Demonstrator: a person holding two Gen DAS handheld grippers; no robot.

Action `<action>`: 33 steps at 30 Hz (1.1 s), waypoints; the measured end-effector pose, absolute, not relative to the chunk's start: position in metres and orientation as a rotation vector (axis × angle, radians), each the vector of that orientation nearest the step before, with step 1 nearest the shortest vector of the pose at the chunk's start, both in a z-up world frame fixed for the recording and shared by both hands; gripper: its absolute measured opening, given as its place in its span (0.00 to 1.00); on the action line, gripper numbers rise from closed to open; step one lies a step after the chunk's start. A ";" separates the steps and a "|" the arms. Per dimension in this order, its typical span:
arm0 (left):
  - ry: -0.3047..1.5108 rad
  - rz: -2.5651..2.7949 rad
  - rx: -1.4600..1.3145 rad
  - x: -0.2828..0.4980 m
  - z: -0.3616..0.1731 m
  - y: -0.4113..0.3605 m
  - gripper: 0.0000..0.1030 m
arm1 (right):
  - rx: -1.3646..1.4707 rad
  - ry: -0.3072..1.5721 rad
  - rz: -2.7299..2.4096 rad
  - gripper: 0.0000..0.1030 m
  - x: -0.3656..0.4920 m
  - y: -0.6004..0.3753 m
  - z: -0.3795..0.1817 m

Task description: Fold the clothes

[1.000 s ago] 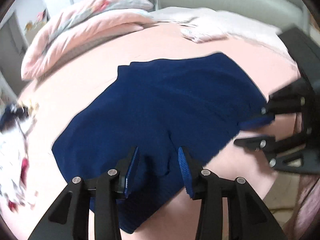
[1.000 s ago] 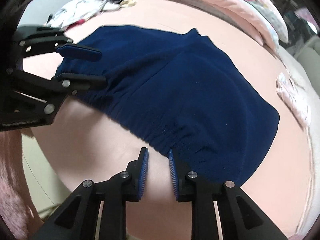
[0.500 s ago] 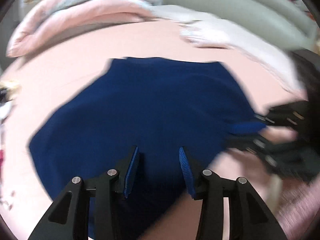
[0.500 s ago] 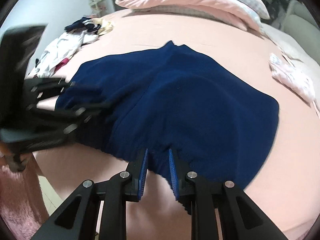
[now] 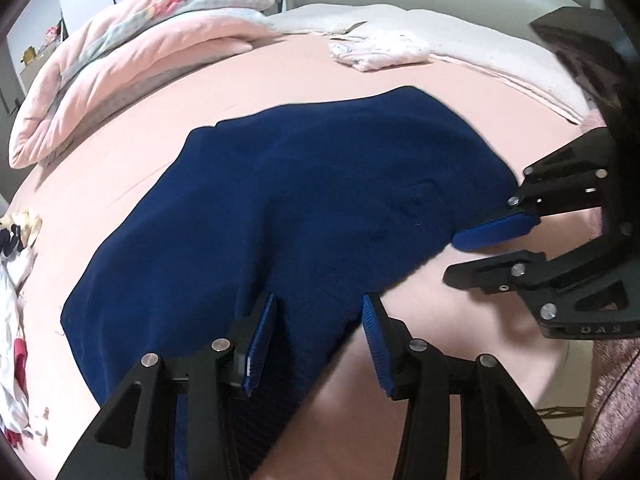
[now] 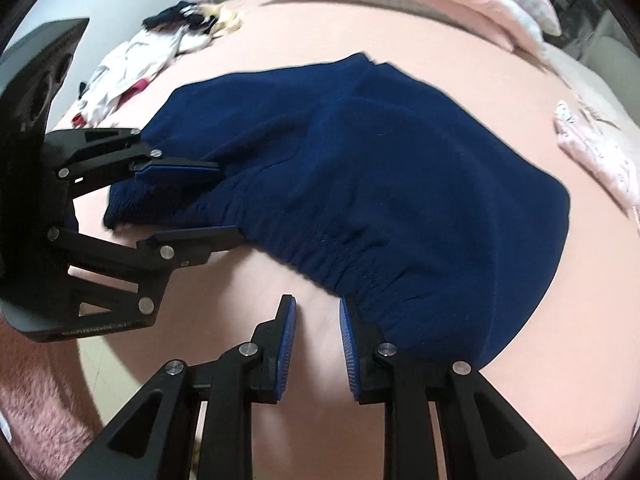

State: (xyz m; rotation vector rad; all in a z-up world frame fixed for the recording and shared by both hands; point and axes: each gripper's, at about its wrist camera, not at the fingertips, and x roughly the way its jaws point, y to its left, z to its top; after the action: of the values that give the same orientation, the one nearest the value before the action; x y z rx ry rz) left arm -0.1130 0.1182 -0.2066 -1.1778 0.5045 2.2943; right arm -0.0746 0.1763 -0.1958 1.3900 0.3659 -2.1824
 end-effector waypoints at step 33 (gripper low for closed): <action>-0.797 2.576 -1.573 -0.091 -0.206 -0.031 0.56 | 1.594 -0.329 -2.328 0.52 -0.088 0.295 -0.198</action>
State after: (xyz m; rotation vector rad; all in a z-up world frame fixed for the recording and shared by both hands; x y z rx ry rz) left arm -0.0907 -0.0313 -0.2058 -1.5733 -0.7970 2.5762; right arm -0.0880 0.2950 -0.1979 1.5943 -0.3287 -2.3283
